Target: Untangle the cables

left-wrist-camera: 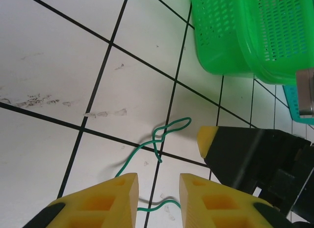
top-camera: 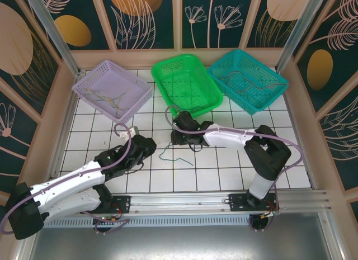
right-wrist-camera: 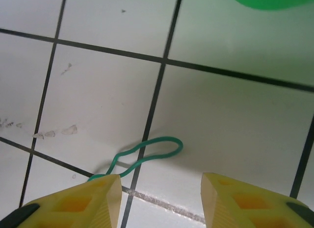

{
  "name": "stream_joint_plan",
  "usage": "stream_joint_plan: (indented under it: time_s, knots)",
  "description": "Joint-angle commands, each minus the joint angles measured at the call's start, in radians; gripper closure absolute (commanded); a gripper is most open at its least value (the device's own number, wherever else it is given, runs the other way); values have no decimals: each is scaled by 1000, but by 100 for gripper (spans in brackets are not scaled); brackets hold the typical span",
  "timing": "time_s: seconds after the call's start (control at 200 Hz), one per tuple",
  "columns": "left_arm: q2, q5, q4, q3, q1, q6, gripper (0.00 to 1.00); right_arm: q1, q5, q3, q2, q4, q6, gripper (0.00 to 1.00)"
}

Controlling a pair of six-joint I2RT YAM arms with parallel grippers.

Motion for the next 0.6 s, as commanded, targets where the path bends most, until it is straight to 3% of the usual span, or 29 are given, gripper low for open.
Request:
stream_joint_plan:
  time_s: [0.0, 0.225, 0.596]
  knots:
    - [17, 15, 6, 9, 4, 14, 71, 5, 7, 9, 42, 18, -243, 54]
    - [52, 17, 4, 42, 4, 34, 70, -11, 2, 83, 131, -68, -375, 54]
    - [55, 24, 1, 46, 4, 37, 70, -64, -201, 98, 177, -25, -435, 54]
